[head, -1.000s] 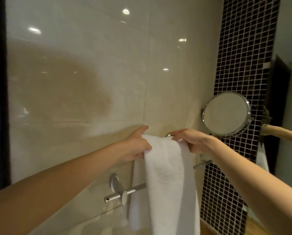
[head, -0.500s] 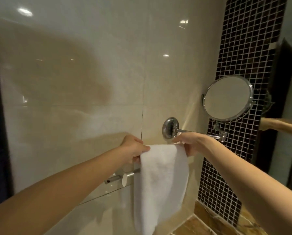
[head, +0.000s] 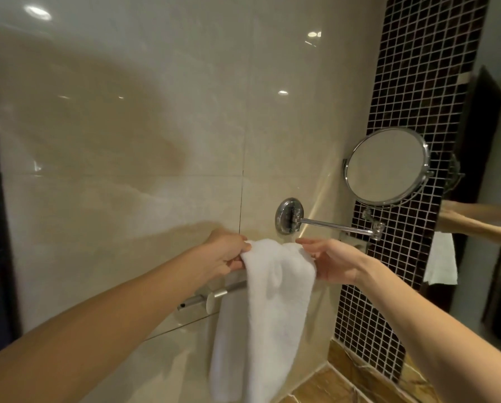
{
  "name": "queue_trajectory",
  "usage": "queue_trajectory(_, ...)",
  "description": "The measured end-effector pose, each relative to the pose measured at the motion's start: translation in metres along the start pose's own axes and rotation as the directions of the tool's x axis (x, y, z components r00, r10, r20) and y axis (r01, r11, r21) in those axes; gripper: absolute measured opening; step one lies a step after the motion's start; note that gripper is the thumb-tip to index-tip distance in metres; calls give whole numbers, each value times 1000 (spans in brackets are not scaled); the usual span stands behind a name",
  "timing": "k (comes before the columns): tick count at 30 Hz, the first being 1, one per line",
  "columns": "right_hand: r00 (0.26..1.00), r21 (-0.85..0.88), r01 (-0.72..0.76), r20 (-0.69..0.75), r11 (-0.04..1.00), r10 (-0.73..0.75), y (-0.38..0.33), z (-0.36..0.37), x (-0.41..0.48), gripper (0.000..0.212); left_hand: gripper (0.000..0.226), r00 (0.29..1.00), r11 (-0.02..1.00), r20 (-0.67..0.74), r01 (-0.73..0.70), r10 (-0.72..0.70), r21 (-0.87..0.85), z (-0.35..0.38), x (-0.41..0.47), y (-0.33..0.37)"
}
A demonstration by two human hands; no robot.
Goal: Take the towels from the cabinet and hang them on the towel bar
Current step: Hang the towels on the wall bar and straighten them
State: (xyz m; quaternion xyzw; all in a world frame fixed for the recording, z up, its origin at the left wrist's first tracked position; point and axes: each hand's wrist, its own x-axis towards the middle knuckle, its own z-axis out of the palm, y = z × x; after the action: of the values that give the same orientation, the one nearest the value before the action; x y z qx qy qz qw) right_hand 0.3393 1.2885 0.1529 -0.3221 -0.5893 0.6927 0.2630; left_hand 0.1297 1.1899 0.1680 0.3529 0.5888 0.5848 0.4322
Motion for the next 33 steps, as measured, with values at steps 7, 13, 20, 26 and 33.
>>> queue_trajectory(7, 1000, 255, 29, -12, 966, -27, 15, 9, -4, 34, 40, 998, 997, 19, -51, 52, -60, -8, 0, 5)
queue_trajectory(13, 994, 433, 104, -14, 896, -108, 15, 18, -7, 45, 34, 996, 984, 59, -63, 73, -164, -8, 0, 2)
queue_trajectory(20, 992, 239, 122, -28, 963, -119, -1, 22, -5, 43, 23, 994, 994, 33, -104, 103, 46, -14, -3, 4)
queue_trajectory(26, 986, -144, 102, -118, 984, -120, -21, 16, 10, 48, 25, 1000, 971, 12, -22, 20, 239, -14, -8, 2)
queue_trajectory(33, 991, -188, 62, -103, 980, -83, -30, 12, 9, 47, 25, 998, 984, 56, -4, -6, 177, -17, -2, 4)
